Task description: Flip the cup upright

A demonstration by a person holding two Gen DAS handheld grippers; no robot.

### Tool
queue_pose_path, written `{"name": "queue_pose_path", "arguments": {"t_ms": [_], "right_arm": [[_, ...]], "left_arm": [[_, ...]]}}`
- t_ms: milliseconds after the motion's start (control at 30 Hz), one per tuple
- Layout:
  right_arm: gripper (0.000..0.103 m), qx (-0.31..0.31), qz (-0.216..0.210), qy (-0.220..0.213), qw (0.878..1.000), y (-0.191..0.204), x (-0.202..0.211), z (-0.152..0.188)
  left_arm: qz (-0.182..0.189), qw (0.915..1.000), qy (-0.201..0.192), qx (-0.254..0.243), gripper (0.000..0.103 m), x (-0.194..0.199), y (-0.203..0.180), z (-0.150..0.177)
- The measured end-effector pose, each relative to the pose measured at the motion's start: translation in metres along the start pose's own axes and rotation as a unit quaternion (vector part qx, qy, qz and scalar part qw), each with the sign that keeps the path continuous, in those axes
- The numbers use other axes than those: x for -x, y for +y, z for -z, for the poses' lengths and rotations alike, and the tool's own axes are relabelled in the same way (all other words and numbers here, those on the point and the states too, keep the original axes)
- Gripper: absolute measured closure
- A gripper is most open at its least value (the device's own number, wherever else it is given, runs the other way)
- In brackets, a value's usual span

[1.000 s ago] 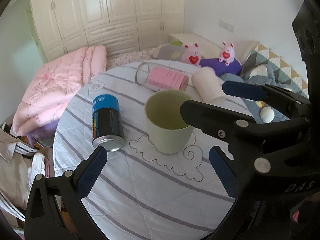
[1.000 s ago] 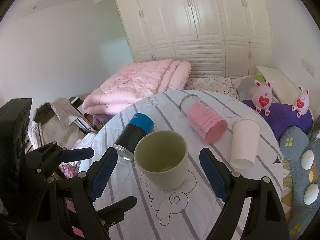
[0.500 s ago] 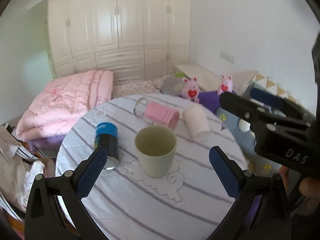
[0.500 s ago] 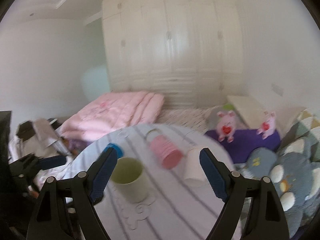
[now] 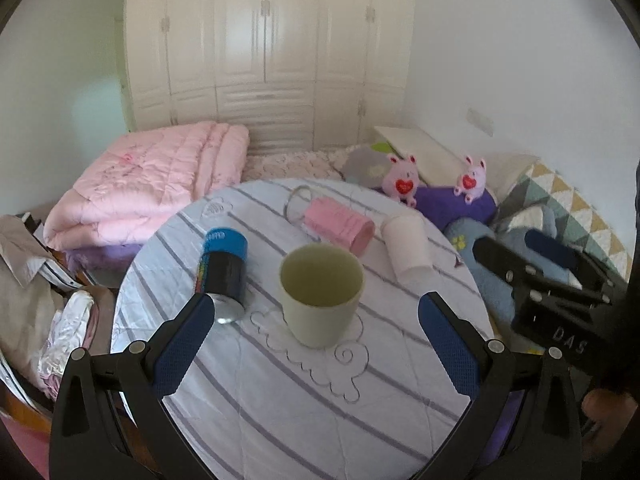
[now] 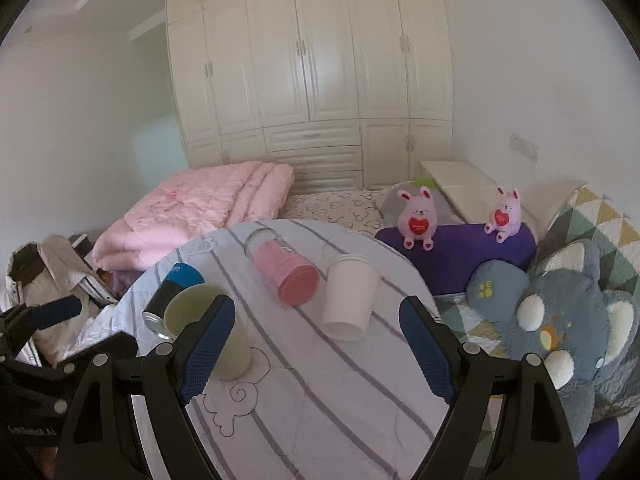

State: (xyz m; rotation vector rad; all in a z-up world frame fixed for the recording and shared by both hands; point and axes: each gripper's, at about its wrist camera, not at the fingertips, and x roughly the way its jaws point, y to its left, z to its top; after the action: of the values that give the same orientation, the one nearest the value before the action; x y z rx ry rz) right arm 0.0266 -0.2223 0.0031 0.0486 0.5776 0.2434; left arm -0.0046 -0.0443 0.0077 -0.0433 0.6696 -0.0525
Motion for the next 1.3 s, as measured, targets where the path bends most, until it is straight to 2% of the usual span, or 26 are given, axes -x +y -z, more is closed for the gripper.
{"name": "queue_pose_path", "arguments": {"t_ms": [333,600,767,1000,1300], "right_arm": [[0.017,0.041,0.010,-0.079,0.996,0.016,0.008,0.007],[0.017,0.040,0.016,-0.077,0.996,0.016,-0.003,0.005],[0.017,0.042,0.017,-0.063,0.997,0.017,-0.011,0.005],[0.017,0.046,0.020,-0.020,0.999,0.021,-0.026,0.002],[0.017,0.051,0.035,0.026,0.998,0.024,-0.046,-0.005]], "left_arm": [[0.002,0.9986,-0.053,0.002,0.000,0.002,0.000,-0.003],[-0.017,0.9977,-0.064,-0.015,0.000,-0.004,-0.003,-0.006],[-0.026,0.9989,-0.037,-0.014,0.000,-0.015,0.002,-0.007],[-0.042,0.9987,0.026,-0.011,0.000,-0.032,0.011,-0.008],[-0.025,0.9976,0.064,0.002,0.000,-0.048,0.019,-0.018]]}}
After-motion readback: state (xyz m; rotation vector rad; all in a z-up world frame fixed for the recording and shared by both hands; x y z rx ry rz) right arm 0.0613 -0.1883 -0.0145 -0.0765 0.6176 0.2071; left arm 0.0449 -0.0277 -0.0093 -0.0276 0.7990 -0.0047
